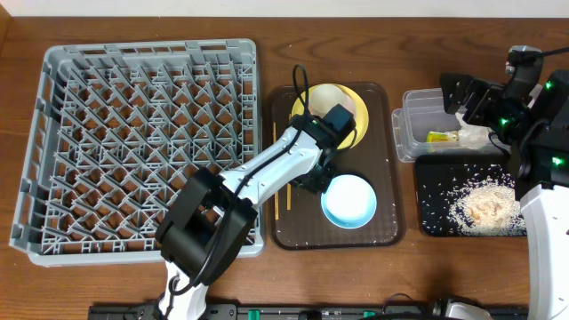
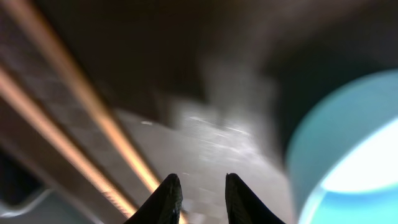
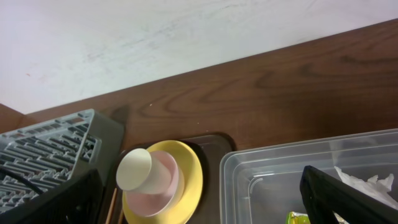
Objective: Sort waste into correct bins and load items into the dishwasher rack
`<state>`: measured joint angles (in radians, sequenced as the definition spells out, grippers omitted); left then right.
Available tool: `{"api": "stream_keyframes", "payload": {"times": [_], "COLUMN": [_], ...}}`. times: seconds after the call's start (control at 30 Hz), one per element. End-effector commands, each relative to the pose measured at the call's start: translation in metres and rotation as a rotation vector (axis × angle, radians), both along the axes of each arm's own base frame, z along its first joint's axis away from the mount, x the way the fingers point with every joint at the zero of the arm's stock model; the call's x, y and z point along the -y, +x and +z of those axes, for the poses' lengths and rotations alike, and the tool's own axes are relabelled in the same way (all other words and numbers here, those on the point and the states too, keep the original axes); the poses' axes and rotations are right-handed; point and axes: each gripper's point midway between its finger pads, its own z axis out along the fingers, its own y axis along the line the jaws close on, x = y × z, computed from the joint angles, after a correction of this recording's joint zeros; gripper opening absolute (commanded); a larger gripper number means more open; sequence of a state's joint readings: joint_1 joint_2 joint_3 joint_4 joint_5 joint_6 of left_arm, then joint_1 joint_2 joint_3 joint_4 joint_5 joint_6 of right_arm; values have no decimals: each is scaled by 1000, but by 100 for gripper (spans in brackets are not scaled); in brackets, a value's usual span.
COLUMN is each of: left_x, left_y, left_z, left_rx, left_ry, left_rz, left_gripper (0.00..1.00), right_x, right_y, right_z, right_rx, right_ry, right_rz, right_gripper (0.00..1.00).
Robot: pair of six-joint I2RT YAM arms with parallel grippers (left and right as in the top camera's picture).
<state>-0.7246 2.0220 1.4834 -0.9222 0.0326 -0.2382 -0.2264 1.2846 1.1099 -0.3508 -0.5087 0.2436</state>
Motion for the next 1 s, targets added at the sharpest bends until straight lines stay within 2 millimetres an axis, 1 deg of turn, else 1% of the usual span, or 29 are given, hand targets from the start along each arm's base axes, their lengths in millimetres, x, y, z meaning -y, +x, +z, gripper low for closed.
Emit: {"api": "stream_keyframes", "payload": {"times": [0.0,0.1,0.27,0.37,0.47,0.63,0.83,0.97], "left_x": [-17,-21,-21,-26,-26,-35,-37,-32], "left_y": [18,28,37,44,47,55,53,47], "left_z": [6,7,8,8,6,6,-1,-12], "left_rx": [107,159,183,180,150,153,148,124], "left_ry": [95,123,109,89,37,29,29,-13], "left_rz": [42,46,62,94,121,154,156,153], "left_gripper": [28,28,28,29,29,29,29,29], "right_x": [0,0,1,1,0,0,0,0], "right_y": [-1,-1,-1,-1,-1,-1,-1,-1], "right_z": [1,1,0,0,1,0,0,0], "right_rx": [6,6,5,5,6,5,2,2], "right_ry": [-8,-8,-7,-7,-8,-7,-7,-7], "right_rz": [11,11,11,11,11,11,11,11], "right_gripper": [99,99,99,99,99,99,99,99]}}
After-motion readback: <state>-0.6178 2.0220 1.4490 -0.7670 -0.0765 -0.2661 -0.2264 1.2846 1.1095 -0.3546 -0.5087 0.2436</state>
